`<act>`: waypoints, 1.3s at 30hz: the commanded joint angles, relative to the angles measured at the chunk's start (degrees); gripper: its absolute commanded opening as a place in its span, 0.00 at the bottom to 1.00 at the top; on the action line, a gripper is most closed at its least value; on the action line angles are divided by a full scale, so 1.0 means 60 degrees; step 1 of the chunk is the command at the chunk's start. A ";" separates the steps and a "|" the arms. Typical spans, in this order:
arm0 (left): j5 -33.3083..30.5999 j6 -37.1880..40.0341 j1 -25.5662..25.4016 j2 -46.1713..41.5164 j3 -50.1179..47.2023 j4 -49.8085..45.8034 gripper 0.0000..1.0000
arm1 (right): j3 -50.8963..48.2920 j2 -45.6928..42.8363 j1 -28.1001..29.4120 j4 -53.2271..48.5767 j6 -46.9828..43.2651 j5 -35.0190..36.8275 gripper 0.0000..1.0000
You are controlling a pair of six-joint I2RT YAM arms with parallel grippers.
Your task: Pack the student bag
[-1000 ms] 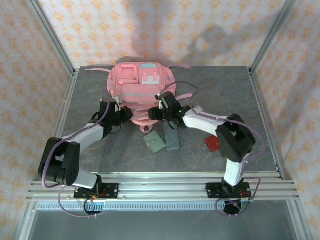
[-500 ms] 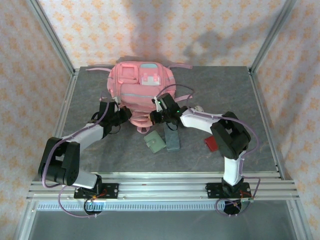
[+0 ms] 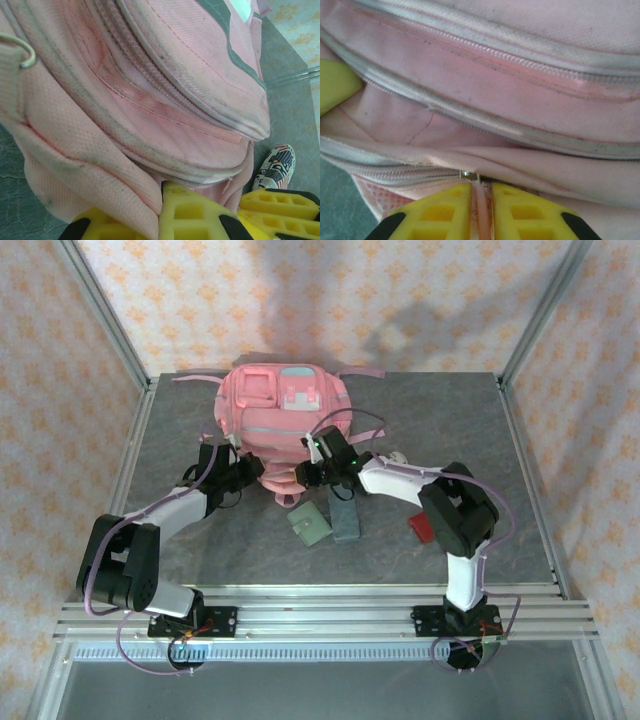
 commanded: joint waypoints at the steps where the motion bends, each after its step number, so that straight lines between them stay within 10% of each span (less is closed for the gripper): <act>1: 0.0775 -0.0095 -0.0065 -0.0017 0.0040 0.1213 0.00 | 0.0441 0.0271 0.0064 -0.0253 0.0139 0.0659 0.08; 26: 0.0472 0.0080 0.0174 -0.0295 -0.0240 0.0978 0.00 | -0.2802 -0.2117 -0.0991 0.0391 0.1530 0.3722 0.00; 39: 0.0814 -0.0192 -0.0534 0.0252 -0.0183 0.1574 0.00 | -0.1533 -0.2117 0.0836 0.1043 0.0904 0.1900 0.00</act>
